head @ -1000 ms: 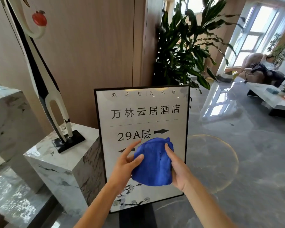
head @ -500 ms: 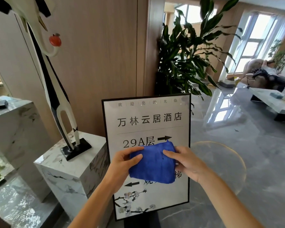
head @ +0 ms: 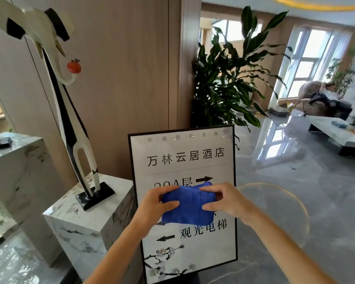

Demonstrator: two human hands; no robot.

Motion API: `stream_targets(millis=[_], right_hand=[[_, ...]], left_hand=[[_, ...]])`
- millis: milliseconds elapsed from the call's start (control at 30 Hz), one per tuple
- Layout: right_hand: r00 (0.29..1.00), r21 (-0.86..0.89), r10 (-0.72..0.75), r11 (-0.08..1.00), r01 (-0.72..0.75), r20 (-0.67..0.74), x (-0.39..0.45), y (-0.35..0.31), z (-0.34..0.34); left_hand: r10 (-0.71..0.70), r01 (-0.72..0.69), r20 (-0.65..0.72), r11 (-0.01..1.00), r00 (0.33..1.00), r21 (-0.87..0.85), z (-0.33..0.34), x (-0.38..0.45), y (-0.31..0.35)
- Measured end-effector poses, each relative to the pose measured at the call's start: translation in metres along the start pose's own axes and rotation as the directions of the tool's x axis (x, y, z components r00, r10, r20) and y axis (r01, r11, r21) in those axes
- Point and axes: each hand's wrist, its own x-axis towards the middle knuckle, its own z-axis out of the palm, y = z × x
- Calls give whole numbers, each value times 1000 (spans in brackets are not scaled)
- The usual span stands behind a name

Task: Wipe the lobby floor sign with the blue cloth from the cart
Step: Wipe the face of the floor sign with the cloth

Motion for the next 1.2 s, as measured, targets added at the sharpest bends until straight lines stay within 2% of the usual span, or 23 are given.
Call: stream_targets(millis=[133,267,533,700,900,1033,1200], right_hand=[[995,-189,-87,979,75,-52,5,3,-1],[987,-329,-126,940,86,-101,12,2,-4],[957,-381,-197,919,105,-213,17,-6,-11],[973,-560,-178,826,66,-148,20,-15,-15],[965,-654,-181,756,12,-191,22,-21,-33],[937,-623,-249,781,45,-245,13,-28,-48],[926,-592,-235,806,16,-295,-4,-28,-74]], left_hand=[[-6,8,-27,997,1000,74,0,5,0],[13,-1,-61,981,998,195,5,6,3],[164,-119,-62,882,984,456,-3,11,22],[196,-148,-21,801,980,581,-2,19,33],[228,-159,-24,745,973,648,-1,29,45],[225,-177,12,730,974,660,1,37,63],[255,-203,40,658,966,725,10,48,88]])
